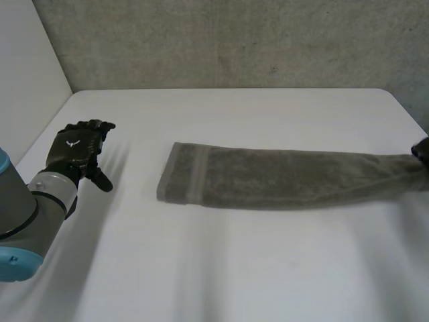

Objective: Fold the laundry

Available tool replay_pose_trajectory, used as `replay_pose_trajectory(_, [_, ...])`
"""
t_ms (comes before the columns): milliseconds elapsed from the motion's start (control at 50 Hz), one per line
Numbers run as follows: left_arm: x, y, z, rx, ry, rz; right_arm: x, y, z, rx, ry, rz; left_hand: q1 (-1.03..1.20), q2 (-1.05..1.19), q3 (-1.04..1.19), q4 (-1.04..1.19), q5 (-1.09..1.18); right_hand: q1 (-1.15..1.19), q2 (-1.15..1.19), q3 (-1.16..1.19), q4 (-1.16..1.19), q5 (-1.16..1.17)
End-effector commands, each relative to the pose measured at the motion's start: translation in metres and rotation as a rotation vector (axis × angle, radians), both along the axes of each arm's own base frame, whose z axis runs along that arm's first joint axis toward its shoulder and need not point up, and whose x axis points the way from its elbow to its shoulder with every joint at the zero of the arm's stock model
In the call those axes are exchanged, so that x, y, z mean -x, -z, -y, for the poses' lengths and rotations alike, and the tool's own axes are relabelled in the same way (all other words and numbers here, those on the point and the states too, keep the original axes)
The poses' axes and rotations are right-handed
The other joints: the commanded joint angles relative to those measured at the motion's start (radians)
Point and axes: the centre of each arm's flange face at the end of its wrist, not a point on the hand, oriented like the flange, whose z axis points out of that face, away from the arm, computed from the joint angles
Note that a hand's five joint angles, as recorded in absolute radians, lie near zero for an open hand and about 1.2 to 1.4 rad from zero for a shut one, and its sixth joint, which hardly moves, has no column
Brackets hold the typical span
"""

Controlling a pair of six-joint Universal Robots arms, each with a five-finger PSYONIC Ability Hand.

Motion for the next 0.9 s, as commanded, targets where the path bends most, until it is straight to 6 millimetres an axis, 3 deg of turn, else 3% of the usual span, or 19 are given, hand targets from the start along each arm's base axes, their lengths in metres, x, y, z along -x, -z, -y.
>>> replay_pose_trajectory(20, [0.0, -0.004, -0.001, 0.012, 0.0, -0.001, -0.064, -0.052, 0.001, 0.221, -0.137, 0.067, 0.001, 0.009, 0.008, 0.009, -0.031, 0.075, 0.086, 0.055, 0.058, 0.07])
replay_pose_trajectory(60, [0.0, -0.004, -0.002, 0.012, 0.0, -0.001, -0.128, -0.072, -0.015, 0.318, -0.279, 0.125, 0.001, 0.009, 0.008, 0.009, -0.031, 0.075, 0.086, 0.055, 0.058, 0.07])
replay_pose_trajectory(80, [-0.001, -0.004, -0.002, 0.012, 0.0, -0.001, -0.129, -0.072, -0.015, 0.318, -0.28, 0.125, 0.001, 0.009, 0.008, 0.009, -0.031, 0.075, 0.086, 0.055, 0.058, 0.07])
replay_pose_trajectory(120, [-0.001, -0.004, -0.002, 0.012, 0.0, -0.001, -0.192, -0.077, -0.039, 0.381, -0.435, 0.166, 0.001, 0.009, 0.008, 0.009, -0.031, 0.075, 0.086, 0.055, 0.058, 0.07])
replay_pose_trajectory(140, [0.0, -0.004, -0.002, 0.015, 0.001, -0.002, -0.192, -0.077, -0.04, 0.381, -0.435, 0.166, 0.001, 0.009, 0.008, 0.009, -0.031, 0.075, 0.086, 0.055, 0.058, 0.07])
replay_pose_trajectory(180, [0.0, -0.004, -0.002, 0.019, 0.001, -0.003, -0.256, -0.068, -0.079, 0.402, -0.598, 0.2, 0.001, 0.009, 0.008, 0.009, -0.031, 0.075, 0.086, 0.055, 0.058, 0.07])
replay_pose_trajectory(240, [0.0, -0.004, -0.002, 0.024, 0.001, -0.004, -0.283, -0.059, -0.101, 0.394, -0.673, 0.214, 0.001, 0.009, 0.008, 0.009, -0.031, 0.075, 0.086, 0.055, 0.058, 0.07])
replay_pose_trajectory(280, [0.0, -0.003, -0.002, 0.026, 0.001, -0.002, -0.325, -0.032, -0.138, 0.348, -0.792, 0.225, 0.001, 0.009, 0.008, 0.009, -0.031, 0.075, 0.086, 0.055, 0.058, 0.07])
replay_pose_trajectory(440, [0.001, -0.003, -0.003, 0.034, 0.005, -0.002, -0.381, 0.034, -0.196, 0.254, -0.954, 0.222, 0.001, 0.009, 0.008, 0.009, -0.031, 0.075, 0.086, 0.055, 0.058, 0.07])
replay_pose_trajectory(520, [0.002, -0.003, -0.004, 0.034, 0.008, -0.001, -0.389, 0.051, -0.205, 0.228, -0.977, 0.215, 0.001, 0.009, 0.008, 0.009, -0.031, -0.068, -0.057, -0.088, -0.085, -0.073])
replay_pose_trajectory(540, [0.002, -0.003, -0.004, 0.034, 0.008, -0.001, -0.389, 0.056, -0.206, 0.217, -0.978, 0.211, 0.001, 0.009, 0.008, 0.009, -0.031, -0.733, -0.723, -0.753, -0.751, -0.739])
replay_pose_trajectory(560, [0.002, -0.003, -0.004, 0.034, 0.008, -0.001, -0.389, 0.056, -0.206, 0.217, -0.978, 0.211, 0.001, 0.009, 0.008, 0.009, -0.031, -0.74, -0.729, -0.76, -0.757, -0.745])
replay_pose_trajectory(580, [0.002, -0.003, -0.004, 0.034, 0.008, -0.001, -0.388, 0.055, -0.206, 0.218, -0.964, 0.21, 0.001, 0.009, 0.008, 0.009, -0.031, -1.146, -1.136, -1.167, -1.164, -1.152])
replay_pose_trajectory(720, [0.002, -0.003, -0.003, 0.035, 0.009, -0.001, -0.376, 0.005, -0.194, 0.288, -0.847, 0.264, 0.001, 0.009, 0.008, 0.009, -0.031, -1.146, -1.136, -1.167, -1.164, -1.152])
replay_pose_trajectory(760, [0.003, -0.003, -0.004, 0.035, 0.011, -0.001, -0.354, -0.023, -0.184, 0.259, -0.753, 0.349, 0.001, 0.009, 0.008, 0.009, -0.031, -1.146, -1.136, -1.167, -1.164, -1.152])
replay_pose_trajectory(780, [0.004, -0.002, -0.005, 0.034, 0.014, -0.001, -0.354, -0.023, -0.184, 0.259, -0.753, 0.349, 0.001, 0.009, 0.008, 0.009, -0.031, -1.146, -1.136, -1.167, -1.164, -1.152])
replay_pose_trajectory(820, [0.004, -0.002, -0.005, 0.032, 0.016, -0.001, -0.322, -0.044, -0.171, 0.201, -0.649, 0.447, 0.001, 0.009, 0.008, 0.009, -0.031, -1.146, -1.136, -1.167, -1.164, -1.152])
replay_pose_trajectory(880, [0.004, -0.001, -0.006, 0.031, 0.017, -0.001, -0.304, -0.046, -0.163, 0.164, -0.589, 0.49, 0.001, 0.009, 0.008, 0.009, -0.031, -1.146, -1.136, -1.167, -1.164, -1.152])
replay_pose_trajectory(900, [0.004, -0.001, -0.006, 0.031, 0.017, -0.001, -0.286, -0.043, -0.156, 0.127, -0.528, 0.52, 0.001, 0.009, 0.008, 0.009, -0.031, -1.146, -1.136, -1.167, -1.164, -1.152])
